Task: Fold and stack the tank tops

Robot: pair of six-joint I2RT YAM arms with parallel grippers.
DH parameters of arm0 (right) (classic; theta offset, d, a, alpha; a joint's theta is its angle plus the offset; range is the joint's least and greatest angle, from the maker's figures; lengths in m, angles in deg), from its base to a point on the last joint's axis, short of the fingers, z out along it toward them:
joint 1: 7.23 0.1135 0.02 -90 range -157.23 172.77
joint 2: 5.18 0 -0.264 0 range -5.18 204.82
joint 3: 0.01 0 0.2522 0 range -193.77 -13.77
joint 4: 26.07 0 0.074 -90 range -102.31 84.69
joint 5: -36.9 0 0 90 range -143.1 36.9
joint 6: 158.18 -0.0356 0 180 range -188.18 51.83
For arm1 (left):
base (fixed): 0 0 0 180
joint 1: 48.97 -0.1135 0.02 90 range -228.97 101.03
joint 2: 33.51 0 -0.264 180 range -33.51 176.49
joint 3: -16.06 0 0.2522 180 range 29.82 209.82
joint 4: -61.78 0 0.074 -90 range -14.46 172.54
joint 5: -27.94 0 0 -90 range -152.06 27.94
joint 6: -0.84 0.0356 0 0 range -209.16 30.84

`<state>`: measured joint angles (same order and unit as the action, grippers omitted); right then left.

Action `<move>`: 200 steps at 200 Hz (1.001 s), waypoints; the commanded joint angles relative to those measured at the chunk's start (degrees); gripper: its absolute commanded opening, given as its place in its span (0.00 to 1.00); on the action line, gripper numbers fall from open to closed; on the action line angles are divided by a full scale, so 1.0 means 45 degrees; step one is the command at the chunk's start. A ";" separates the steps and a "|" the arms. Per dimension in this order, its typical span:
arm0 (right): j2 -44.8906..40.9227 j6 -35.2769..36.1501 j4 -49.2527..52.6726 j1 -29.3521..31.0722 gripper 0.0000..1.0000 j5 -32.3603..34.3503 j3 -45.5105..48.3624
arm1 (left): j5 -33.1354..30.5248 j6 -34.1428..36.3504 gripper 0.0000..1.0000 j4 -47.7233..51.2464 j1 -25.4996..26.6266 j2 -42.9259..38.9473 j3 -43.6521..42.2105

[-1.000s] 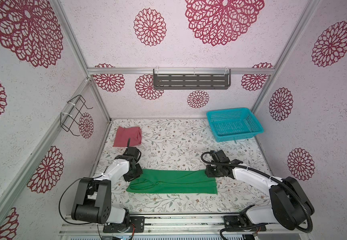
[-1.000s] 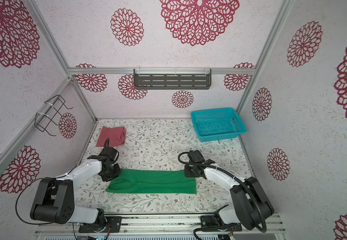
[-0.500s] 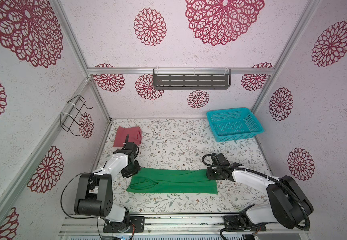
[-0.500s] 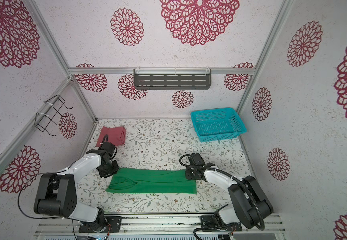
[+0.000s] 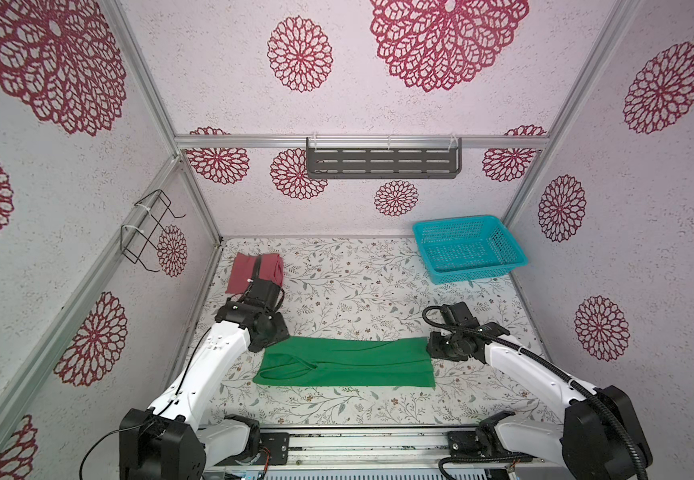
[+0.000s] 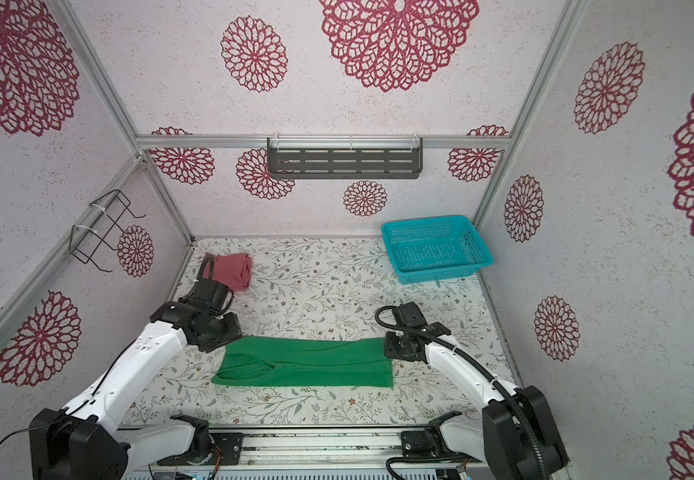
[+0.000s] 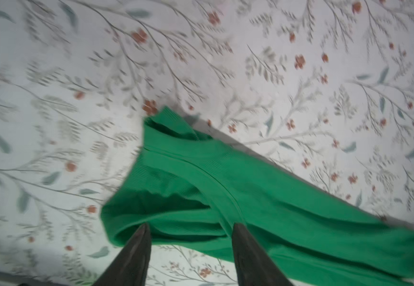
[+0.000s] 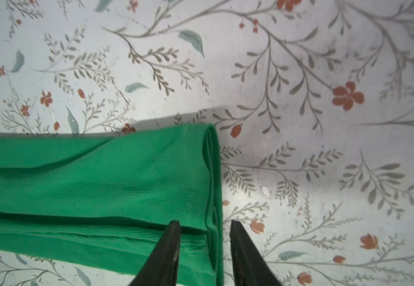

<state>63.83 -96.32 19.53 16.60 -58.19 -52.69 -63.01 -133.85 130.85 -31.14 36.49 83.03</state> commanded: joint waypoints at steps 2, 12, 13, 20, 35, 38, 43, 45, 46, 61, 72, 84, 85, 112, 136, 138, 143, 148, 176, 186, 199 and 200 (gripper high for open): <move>-0.0019 -0.0065 0.0685 -0.0003 0.37 -0.0960 0.0043 | 0.2113 -0.2120 0.55 -0.1858 0.1092 0.0354 -0.1069; -0.0020 -0.0075 0.0660 0.0016 0.37 -0.1122 0.0102 | 0.2217 -0.2552 0.55 -0.2331 0.1513 0.0519 -0.1262; -0.0012 -0.0075 0.0660 0.0006 0.37 -0.1139 0.0107 | 0.2220 -0.2600 0.55 -0.2370 0.1539 0.0539 -0.1280; -0.0009 -0.0070 0.0670 0.0001 0.37 -0.1225 0.0168 | 0.2217 -0.2903 0.55 -0.2651 0.1769 0.0658 -0.1359; 0.0054 -0.0049 0.0699 -0.0001 0.37 -0.1359 0.0311 | 0.2506 -0.3391 0.56 -0.3253 0.2184 0.0896 -0.1519; 0.0069 -0.0045 0.0699 0.0002 0.37 -0.1384 0.0335 | 0.2544 -0.3490 0.56 -0.3339 0.2261 0.0928 -0.1540; 0.0056 -0.0074 0.0699 -0.0001 0.37 -0.1408 0.0380 | 0.2584 -0.3611 0.56 -0.3461 0.2362 0.0994 -0.1553; 0.0045 -0.0084 0.0699 0.0012 0.37 -0.1424 0.0409 | 0.2601 -0.3645 0.56 -0.3492 0.2410 0.1019 -0.1581; 0.0040 -0.0079 0.0699 0.0004 0.37 -0.1427 0.0417 | 0.2617 -0.3674 0.56 -0.3516 0.2428 0.1033 -0.1586; -0.0109 -0.0170 0.0642 0.0010 0.37 -0.1454 0.0573 | 0.2747 -0.3948 0.57 -0.3617 0.2687 0.1233 -0.1729; -0.0164 -0.0217 0.0583 -0.0001 0.37 -0.1469 0.0686 | 0.2847 -0.4086 0.58 -0.3627 0.2822 0.1390 -0.1869; -0.0180 -0.0243 0.0533 0.0000 0.37 -0.1487 0.0791 | 0.2831 -0.4117 0.59 -0.3535 0.2932 0.1512 -0.2006; -0.0180 -0.0237 0.0528 -0.0002 0.37 -0.1488 0.0803 | 0.2820 -0.4125 0.59 -0.3519 0.2933 0.1524 -0.2013; -0.0199 -0.0294 0.0370 0.0024 0.37 -0.1546 0.1006 | 0.2624 -0.4127 0.60 -0.3194 0.3073 0.1686 -0.2147; -0.0162 -0.0407 0.0064 0.0034 0.37 -0.1661 0.1162 | 0.2682 -0.4150 0.58 -0.3532 0.3183 0.1912 -0.2285; -0.0146 -0.0412 0.0042 0.0020 0.37 -0.1678 0.1166 | 0.2689 -0.4161 0.58 -0.3568 0.3172 0.1947 -0.2291; -0.0126 -0.0443 -0.0025 0.0029 0.37 -0.1716 0.1186 | 0.2720 -0.4186 0.56 -0.3757 0.3183 0.2025 -0.2321; -0.0122 -0.0482 -0.0064 0.0048 0.37 -0.1737 0.1197 | 0.2745 -0.4210 0.55 -0.3888 0.3178 0.2102 -0.2332; -0.0102 -0.0590 -0.0158 0.0141 0.36 -0.1725 0.1265 | 0.2666 -0.4094 0.38 -0.4046 0.3195 0.2503 -0.2063; -0.0119 -0.0572 -0.0126 0.0133 0.34 -0.1650 0.1229 | 0.2616 -0.4046 0.34 -0.4011 0.3206 0.2543 -0.1984; -0.0131 -0.0563 -0.0030 0.0149 0.30 -0.1596 0.1102 | 0.2552 -0.3976 0.28 -0.3848 0.3204 0.2548 -0.1860; -0.0126 -0.0553 -0.0017 0.0151 0.29 -0.1591 0.1086 | 0.2544 -0.3976 0.28 -0.3831 0.3206 0.2549 -0.1852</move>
<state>63.90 -97.91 18.92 16.93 -65.40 -46.92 -50.77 -151.75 114.13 -17.18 47.55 73.17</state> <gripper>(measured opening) 0.320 0.315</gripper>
